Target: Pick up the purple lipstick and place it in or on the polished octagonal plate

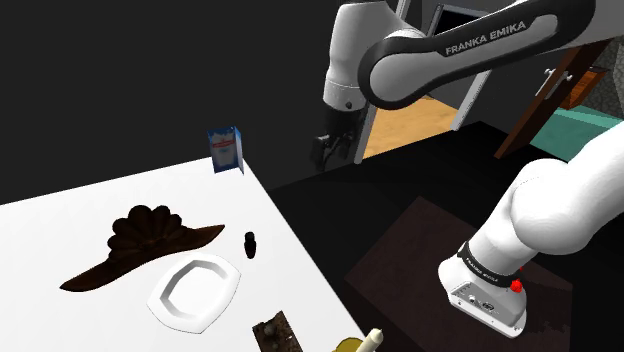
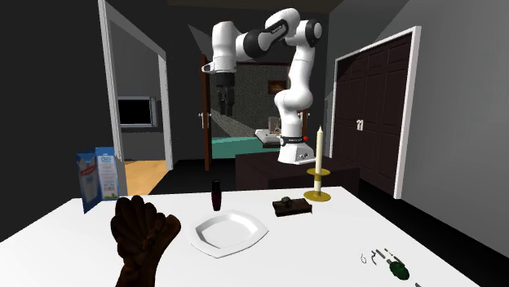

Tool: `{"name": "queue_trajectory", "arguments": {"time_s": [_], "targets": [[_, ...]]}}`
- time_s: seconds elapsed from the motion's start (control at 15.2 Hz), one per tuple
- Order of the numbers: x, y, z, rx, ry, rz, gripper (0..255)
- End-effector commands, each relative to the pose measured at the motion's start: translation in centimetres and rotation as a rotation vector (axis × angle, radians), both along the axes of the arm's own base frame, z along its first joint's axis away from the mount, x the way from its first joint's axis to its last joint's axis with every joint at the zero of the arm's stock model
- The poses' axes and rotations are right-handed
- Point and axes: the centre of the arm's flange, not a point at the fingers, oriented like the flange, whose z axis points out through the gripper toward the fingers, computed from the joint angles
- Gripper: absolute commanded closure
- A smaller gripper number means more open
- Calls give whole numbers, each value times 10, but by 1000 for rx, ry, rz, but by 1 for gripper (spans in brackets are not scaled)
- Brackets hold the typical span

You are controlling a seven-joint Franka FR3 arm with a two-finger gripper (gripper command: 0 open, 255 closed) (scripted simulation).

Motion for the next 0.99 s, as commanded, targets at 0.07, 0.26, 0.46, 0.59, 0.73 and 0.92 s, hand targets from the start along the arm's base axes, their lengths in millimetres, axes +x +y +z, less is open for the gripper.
{"name": "queue_trajectory", "arguments": {"time_s": [0.07, 0.26, 0.46, 0.59, 0.73, 0.92], "targets": [[14, 29, -22, 1, 3, -1, 0], [28, 59, -44, 1, 7, -1, 0], [42, 89, -66, 0, 10, -1, 0], [51, 109, -81, 0, 12, -1, 0], [60, 129, -96, 0, 15, 0, 0], [73, 159, -119, -1, 18, 0, 0]]}}
